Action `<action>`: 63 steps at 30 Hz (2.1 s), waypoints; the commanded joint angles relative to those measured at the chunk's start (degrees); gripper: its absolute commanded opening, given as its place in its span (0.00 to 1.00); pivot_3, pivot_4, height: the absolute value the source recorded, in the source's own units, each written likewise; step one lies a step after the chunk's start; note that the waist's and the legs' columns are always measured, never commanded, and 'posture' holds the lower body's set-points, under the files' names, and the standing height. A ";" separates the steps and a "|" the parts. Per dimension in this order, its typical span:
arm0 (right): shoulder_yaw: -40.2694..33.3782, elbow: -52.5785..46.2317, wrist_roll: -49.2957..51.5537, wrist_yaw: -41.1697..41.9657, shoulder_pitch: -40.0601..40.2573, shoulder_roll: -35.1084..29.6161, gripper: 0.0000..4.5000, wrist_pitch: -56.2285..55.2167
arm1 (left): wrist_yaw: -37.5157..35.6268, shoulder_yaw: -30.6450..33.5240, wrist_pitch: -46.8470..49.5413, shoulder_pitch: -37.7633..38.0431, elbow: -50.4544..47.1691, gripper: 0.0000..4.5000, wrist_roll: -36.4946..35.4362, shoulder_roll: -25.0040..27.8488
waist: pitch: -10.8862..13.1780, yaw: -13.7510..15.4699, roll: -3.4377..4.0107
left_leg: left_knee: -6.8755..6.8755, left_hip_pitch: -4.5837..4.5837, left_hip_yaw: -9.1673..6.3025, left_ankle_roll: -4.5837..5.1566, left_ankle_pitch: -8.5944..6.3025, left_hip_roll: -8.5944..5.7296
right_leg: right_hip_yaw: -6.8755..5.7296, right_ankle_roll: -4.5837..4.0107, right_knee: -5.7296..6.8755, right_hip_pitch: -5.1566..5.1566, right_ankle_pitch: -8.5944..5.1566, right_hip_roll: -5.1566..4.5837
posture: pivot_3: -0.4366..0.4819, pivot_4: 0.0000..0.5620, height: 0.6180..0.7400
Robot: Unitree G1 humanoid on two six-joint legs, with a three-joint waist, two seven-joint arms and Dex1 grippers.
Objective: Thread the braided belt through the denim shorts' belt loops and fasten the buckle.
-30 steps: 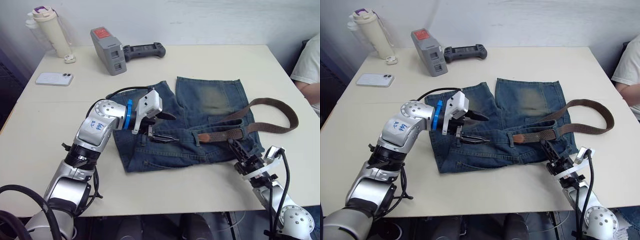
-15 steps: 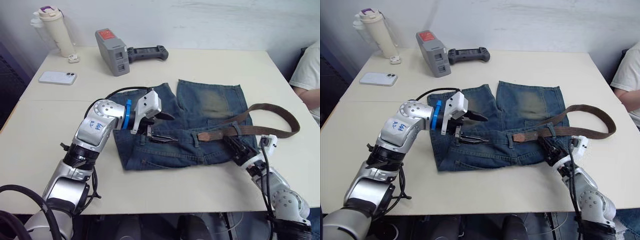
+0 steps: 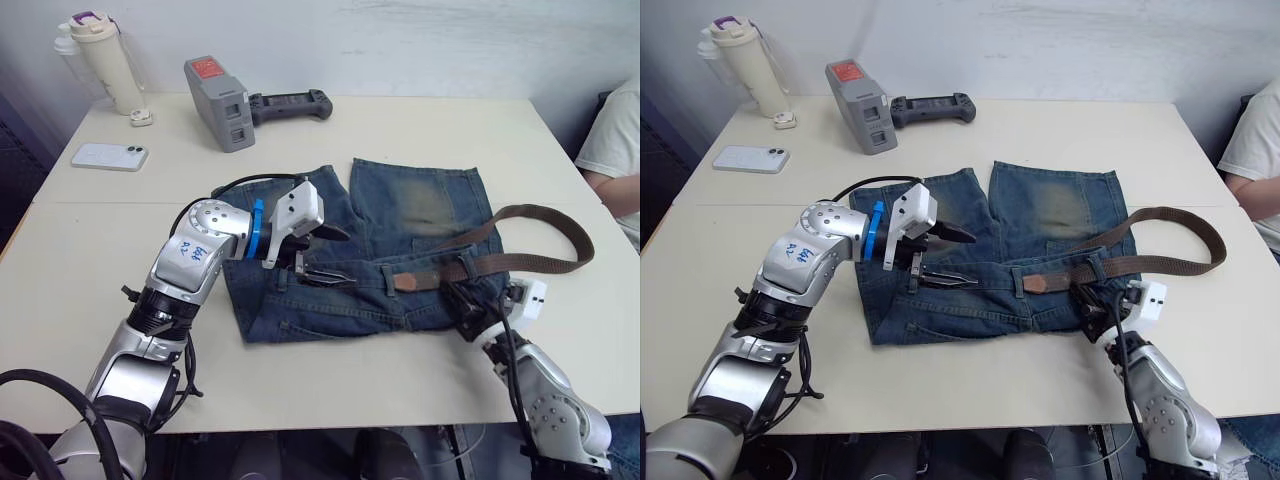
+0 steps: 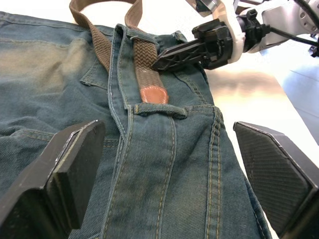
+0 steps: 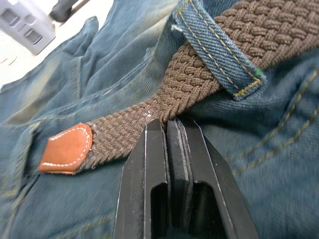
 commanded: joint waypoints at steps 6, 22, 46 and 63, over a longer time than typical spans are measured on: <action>1.75 0.46 -0.61 -3.26 -2.03 2.22 0.01 3.79 | 0.21 0.17 -1.42 -0.50 -1.31 1.00 -0.09 -0.69 | 0.01 -0.08 0.02 | 0.01 0.00 0.00 0.00 0.00 0.00 | 0.00 0.00 0.01 -0.01 0.00 0.00 | 0.48 0.27 1.00; 4.78 -7.83 0.83 -10.59 -5.76 10.62 0.01 7.80 | 0.44 0.20 -1.44 0.13 -1.57 1.00 0.03 -0.11 | 0.15 -1.69 0.24 | -0.11 0.00 0.09 -0.09 0.04 0.10 | 0.05 -0.04 0.07 -0.18 -0.02 0.09 | 0.48 0.27 1.00; 13.07 -13.64 1.16 -15.92 -9.57 14.66 0.01 13.11 | -0.60 -0.37 1.38 2.27 -4.10 1.00 0.03 3.12 | 0.48 -1.58 0.79 | -0.12 -0.14 0.35 -0.10 0.04 0.10 | 0.27 -0.04 0.21 -0.55 -0.02 0.08 | 0.48 0.27 1.00; 9.53 -14.28 3.23 -19.06 -11.05 13.08 0.55 14.70 | -0.38 4.27 9.08 0.26 -5.42 1.00 -3.93 6.53 | 0.49 -1.47 0.79 | -0.15 -0.17 0.50 -0.10 0.04 0.11 | 0.42 -0.04 0.29 -0.73 -0.02 0.08 | 0.48 0.27 1.00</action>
